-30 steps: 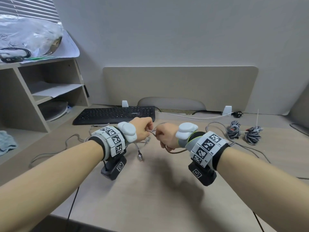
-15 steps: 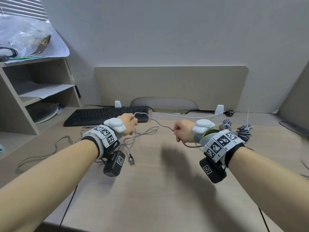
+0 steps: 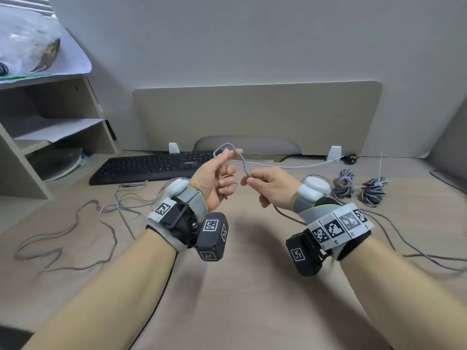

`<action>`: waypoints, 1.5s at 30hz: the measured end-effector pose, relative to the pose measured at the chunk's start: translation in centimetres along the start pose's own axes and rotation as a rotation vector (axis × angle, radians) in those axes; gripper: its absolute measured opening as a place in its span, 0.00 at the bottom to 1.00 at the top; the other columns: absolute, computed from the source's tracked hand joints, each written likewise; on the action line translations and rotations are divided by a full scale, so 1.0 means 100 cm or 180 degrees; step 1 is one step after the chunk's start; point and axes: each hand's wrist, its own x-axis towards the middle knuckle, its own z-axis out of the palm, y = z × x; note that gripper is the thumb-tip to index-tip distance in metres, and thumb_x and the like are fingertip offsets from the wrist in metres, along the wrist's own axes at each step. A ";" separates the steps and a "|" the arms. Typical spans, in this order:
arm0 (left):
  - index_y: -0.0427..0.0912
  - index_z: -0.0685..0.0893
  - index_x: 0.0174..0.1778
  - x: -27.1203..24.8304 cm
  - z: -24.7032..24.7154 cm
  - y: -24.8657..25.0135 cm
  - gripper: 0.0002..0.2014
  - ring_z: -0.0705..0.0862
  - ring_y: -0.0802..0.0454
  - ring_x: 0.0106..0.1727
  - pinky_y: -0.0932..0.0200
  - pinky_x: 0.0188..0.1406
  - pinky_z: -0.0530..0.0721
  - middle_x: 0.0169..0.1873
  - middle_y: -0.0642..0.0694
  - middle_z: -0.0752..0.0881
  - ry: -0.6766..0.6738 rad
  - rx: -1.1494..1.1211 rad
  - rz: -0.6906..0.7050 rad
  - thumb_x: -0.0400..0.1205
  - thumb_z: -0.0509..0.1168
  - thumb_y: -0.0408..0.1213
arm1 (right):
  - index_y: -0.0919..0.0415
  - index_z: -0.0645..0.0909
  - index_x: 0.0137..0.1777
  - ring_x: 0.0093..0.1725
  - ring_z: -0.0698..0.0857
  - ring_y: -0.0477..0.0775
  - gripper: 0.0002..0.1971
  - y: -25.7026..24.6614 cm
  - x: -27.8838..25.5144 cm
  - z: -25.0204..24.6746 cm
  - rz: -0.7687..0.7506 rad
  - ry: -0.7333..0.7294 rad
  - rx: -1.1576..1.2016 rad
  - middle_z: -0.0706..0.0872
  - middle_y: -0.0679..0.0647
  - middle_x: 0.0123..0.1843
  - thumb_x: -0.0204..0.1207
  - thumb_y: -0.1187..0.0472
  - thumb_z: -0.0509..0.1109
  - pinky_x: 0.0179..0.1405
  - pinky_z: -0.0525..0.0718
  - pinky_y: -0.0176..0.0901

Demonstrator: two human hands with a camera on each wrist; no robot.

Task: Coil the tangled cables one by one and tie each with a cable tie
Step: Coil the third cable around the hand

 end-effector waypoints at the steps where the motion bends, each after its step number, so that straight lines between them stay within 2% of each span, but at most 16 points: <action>1: 0.49 0.82 0.57 0.001 0.002 0.001 0.12 0.58 0.60 0.19 0.67 0.16 0.53 0.24 0.55 0.69 -0.0040 -0.0120 0.0040 0.86 0.59 0.51 | 0.60 0.85 0.54 0.25 0.78 0.54 0.13 0.000 -0.001 -0.002 -0.0002 -0.0060 -0.0068 0.76 0.57 0.27 0.86 0.58 0.59 0.25 0.72 0.37; 5: 0.48 0.78 0.37 0.016 0.011 0.000 0.12 0.62 0.60 0.23 0.67 0.17 0.57 0.34 0.53 0.74 0.0133 -0.0330 0.0202 0.82 0.68 0.49 | 0.61 0.86 0.52 0.28 0.74 0.57 0.12 0.007 0.005 -0.006 0.0038 -0.0213 0.0097 0.74 0.58 0.31 0.85 0.57 0.62 0.30 0.71 0.44; 7: 0.49 0.74 0.35 0.021 0.017 0.001 0.14 0.64 0.59 0.25 0.67 0.17 0.57 0.33 0.53 0.75 0.0300 -0.0274 0.0303 0.82 0.69 0.47 | 0.61 0.86 0.49 0.28 0.74 0.56 0.12 0.010 0.008 -0.007 0.0099 -0.0214 0.0220 0.76 0.56 0.29 0.84 0.56 0.63 0.31 0.73 0.47; 12: 0.49 0.62 0.22 0.040 0.019 -0.002 0.27 0.66 0.53 0.24 0.60 0.23 0.60 0.25 0.51 0.71 0.0653 -0.0155 0.0555 0.85 0.62 0.50 | 0.59 0.86 0.42 0.20 0.71 0.46 0.14 0.020 0.013 -0.015 0.0161 -0.0221 0.0197 0.77 0.52 0.26 0.84 0.54 0.63 0.27 0.73 0.41; 15: 0.48 0.59 0.19 0.050 0.016 -0.004 0.29 0.69 0.50 0.26 0.57 0.30 0.68 0.24 0.48 0.67 0.0544 -0.0452 0.0738 0.88 0.59 0.47 | 0.56 0.84 0.38 0.20 0.70 0.47 0.15 0.028 0.014 -0.025 0.0204 -0.0213 0.0318 0.75 0.52 0.25 0.84 0.55 0.64 0.26 0.71 0.41; 18: 0.49 0.59 0.19 0.059 0.014 0.002 0.30 0.70 0.51 0.25 0.59 0.29 0.74 0.21 0.50 0.62 0.0410 -0.0723 0.0635 0.88 0.58 0.47 | 0.59 0.84 0.37 0.20 0.70 0.48 0.14 0.036 0.018 -0.033 0.0249 -0.0138 0.0486 0.74 0.55 0.27 0.84 0.57 0.65 0.24 0.71 0.40; 21: 0.49 0.57 0.22 0.062 0.007 0.013 0.28 0.59 0.58 0.16 0.65 0.15 0.59 0.18 0.53 0.57 0.0260 -0.0759 0.0560 0.89 0.55 0.52 | 0.62 0.83 0.38 0.20 0.70 0.48 0.14 0.046 0.020 -0.036 0.0398 -0.0093 0.0513 0.73 0.56 0.27 0.83 0.59 0.65 0.24 0.72 0.41; 24: 0.49 0.57 0.27 0.060 0.001 0.016 0.25 0.53 0.59 0.16 0.68 0.14 0.49 0.20 0.53 0.57 0.0387 -0.0200 0.0686 0.89 0.55 0.54 | 0.63 0.84 0.39 0.22 0.71 0.51 0.14 0.054 0.020 -0.039 0.0565 -0.0156 0.0531 0.73 0.55 0.27 0.84 0.57 0.65 0.26 0.73 0.42; 27: 0.46 0.66 0.31 0.056 0.005 0.009 0.21 0.55 0.60 0.15 0.73 0.14 0.54 0.25 0.49 0.67 0.0412 0.0655 0.0705 0.89 0.56 0.50 | 0.62 0.83 0.39 0.21 0.73 0.53 0.14 0.053 0.020 -0.041 0.0612 -0.0120 0.0548 0.74 0.53 0.25 0.84 0.57 0.64 0.25 0.73 0.42; 30: 0.41 0.76 0.41 0.050 0.016 -0.002 0.13 0.58 0.58 0.15 0.70 0.13 0.60 0.36 0.42 0.85 0.0276 0.1682 0.0564 0.89 0.58 0.44 | 0.63 0.82 0.40 0.21 0.74 0.55 0.13 0.049 0.020 -0.044 0.0552 0.0042 0.0636 0.77 0.52 0.23 0.84 0.58 0.65 0.25 0.74 0.42; 32: 0.39 0.80 0.47 0.045 0.022 -0.010 0.10 0.60 0.56 0.15 0.68 0.13 0.63 0.41 0.42 0.90 0.0100 0.2201 0.0442 0.88 0.60 0.41 | 0.63 0.82 0.40 0.20 0.74 0.55 0.13 0.045 0.019 -0.047 0.0491 0.0077 0.0713 0.77 0.52 0.23 0.84 0.58 0.65 0.25 0.74 0.42; 34: 0.37 0.81 0.45 0.041 0.027 -0.020 0.11 0.60 0.56 0.13 0.69 0.14 0.63 0.32 0.43 0.88 -0.0291 0.2420 0.0222 0.88 0.60 0.39 | 0.64 0.82 0.39 0.20 0.74 0.53 0.13 0.043 0.017 -0.048 0.0440 0.0070 0.0771 0.77 0.52 0.22 0.83 0.58 0.67 0.22 0.74 0.42; 36: 0.38 0.80 0.37 0.040 0.031 -0.027 0.14 0.60 0.56 0.13 0.69 0.14 0.62 0.19 0.47 0.77 -0.0550 0.2458 0.0056 0.88 0.60 0.39 | 0.64 0.82 0.39 0.19 0.73 0.51 0.13 0.043 0.016 -0.049 0.0431 0.0103 0.0797 0.76 0.51 0.22 0.82 0.57 0.68 0.19 0.73 0.40; 38: 0.38 0.80 0.34 0.040 0.032 -0.029 0.17 0.60 0.56 0.14 0.69 0.14 0.61 0.15 0.50 0.70 -0.0486 0.2482 0.0197 0.89 0.60 0.39 | 0.64 0.81 0.38 0.17 0.73 0.50 0.13 0.043 0.015 -0.052 0.0441 0.0151 0.0831 0.76 0.51 0.22 0.82 0.57 0.69 0.19 0.72 0.38; 41: 0.38 0.82 0.33 0.044 0.026 -0.026 0.19 0.65 0.55 0.16 0.68 0.16 0.64 0.15 0.49 0.73 -0.0283 0.2442 0.0580 0.89 0.58 0.38 | 0.67 0.82 0.40 0.17 0.72 0.52 0.13 0.042 0.014 -0.058 0.0433 0.0249 0.0944 0.76 0.53 0.22 0.82 0.57 0.69 0.18 0.72 0.36; 45: 0.39 0.83 0.35 0.055 0.015 -0.024 0.18 0.76 0.57 0.22 0.63 0.27 0.73 0.13 0.52 0.71 0.0462 0.2177 0.1052 0.90 0.57 0.36 | 0.73 0.81 0.47 0.16 0.73 0.52 0.11 0.041 0.012 -0.061 0.0365 0.0225 0.1044 0.78 0.55 0.23 0.81 0.61 0.69 0.19 0.70 0.36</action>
